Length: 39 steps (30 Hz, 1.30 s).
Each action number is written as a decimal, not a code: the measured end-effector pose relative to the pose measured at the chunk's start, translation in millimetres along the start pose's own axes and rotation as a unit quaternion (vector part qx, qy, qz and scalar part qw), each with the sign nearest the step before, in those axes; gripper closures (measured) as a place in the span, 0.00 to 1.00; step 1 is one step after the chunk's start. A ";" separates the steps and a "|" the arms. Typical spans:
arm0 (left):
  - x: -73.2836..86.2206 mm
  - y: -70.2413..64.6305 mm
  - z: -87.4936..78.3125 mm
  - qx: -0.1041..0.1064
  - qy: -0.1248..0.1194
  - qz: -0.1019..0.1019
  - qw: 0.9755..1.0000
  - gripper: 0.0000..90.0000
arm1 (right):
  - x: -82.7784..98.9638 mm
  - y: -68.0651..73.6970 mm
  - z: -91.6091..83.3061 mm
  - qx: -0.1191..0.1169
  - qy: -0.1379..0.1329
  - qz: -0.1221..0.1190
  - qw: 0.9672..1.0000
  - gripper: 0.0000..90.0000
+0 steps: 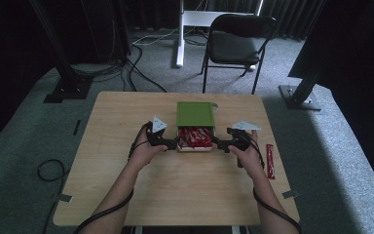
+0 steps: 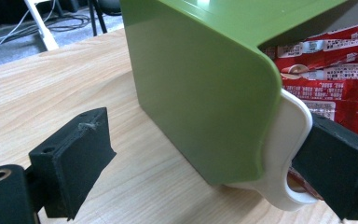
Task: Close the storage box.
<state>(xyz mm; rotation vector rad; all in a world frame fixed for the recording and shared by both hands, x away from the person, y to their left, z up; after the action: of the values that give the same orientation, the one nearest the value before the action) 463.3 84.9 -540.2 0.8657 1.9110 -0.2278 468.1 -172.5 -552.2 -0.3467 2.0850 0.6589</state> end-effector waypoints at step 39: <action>-2.4 6.3 15.1 -0.017 0.005 0.001 1.000 0.09 | -7.4 -2.2 8.7 0.011 0.001 0.004 1.000 0.17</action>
<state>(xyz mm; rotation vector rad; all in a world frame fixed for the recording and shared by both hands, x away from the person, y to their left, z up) 478.7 80.8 -544.4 0.8465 1.9177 -0.1891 479.3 -169.3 -550.8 -0.3274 2.0949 0.6396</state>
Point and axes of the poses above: each handheld gripper's, and its own axes: z roughly forward along the jaws, x roughly out of its underside, y roughly to its left, the point moved 6 cm from there along z, roughly forward along the jaws, and after that the axes turned 11 degrees about z, right-handed, at the moved point
